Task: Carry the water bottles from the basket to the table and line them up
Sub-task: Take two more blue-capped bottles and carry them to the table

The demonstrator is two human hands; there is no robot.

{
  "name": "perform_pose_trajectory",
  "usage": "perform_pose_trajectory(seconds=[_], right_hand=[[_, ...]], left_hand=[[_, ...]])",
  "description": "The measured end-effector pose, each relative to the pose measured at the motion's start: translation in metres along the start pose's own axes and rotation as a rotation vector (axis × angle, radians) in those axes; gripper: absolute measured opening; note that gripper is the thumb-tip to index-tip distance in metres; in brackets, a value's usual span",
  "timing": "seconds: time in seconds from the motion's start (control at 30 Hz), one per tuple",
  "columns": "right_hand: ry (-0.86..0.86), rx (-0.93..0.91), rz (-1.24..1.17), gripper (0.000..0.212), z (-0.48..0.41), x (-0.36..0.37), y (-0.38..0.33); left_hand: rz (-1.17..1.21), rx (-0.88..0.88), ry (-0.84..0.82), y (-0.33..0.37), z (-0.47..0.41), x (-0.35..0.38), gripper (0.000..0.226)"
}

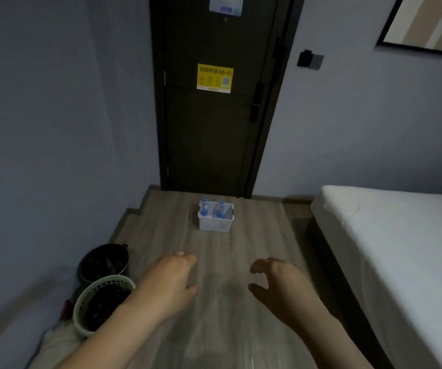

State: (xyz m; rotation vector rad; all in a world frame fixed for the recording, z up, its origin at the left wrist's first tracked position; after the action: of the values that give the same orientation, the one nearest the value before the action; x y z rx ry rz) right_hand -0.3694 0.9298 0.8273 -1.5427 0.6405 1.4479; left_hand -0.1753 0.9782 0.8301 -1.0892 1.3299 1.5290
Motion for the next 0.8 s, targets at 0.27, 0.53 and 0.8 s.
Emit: perform_pose_trajectory(seconds=[0.27,0.53,0.8], right_hand=[[-0.018,0.001,-0.023,0.034,-0.145,0.005,0.057],[-0.052,0.029,-0.038,0.034,-0.285,-0.004,0.111],[-0.092,0.050,-0.043,0.032,-0.409,0.007,0.133]], left_hand=[[0.010,-0.029,-0.059,-0.018,-0.148,0.007,0.036],[0.014,-0.057,-0.068,-0.026,-0.287,0.003,0.036],[0.036,-0.039,-0.118,-0.073,-0.416,0.011,0.038]])
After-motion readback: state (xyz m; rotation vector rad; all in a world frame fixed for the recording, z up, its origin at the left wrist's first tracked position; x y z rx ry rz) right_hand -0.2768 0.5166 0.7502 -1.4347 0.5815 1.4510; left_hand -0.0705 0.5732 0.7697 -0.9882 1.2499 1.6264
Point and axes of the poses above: each hand's wrist, its own z-axis away from the middle knuckle, its own x-axis out of the palm, y = z × x, the point moved 5 cm from there along -z, towards the middle knuckle, and after that the axes turned 5 degrees about -x, right-handed, at the moved point
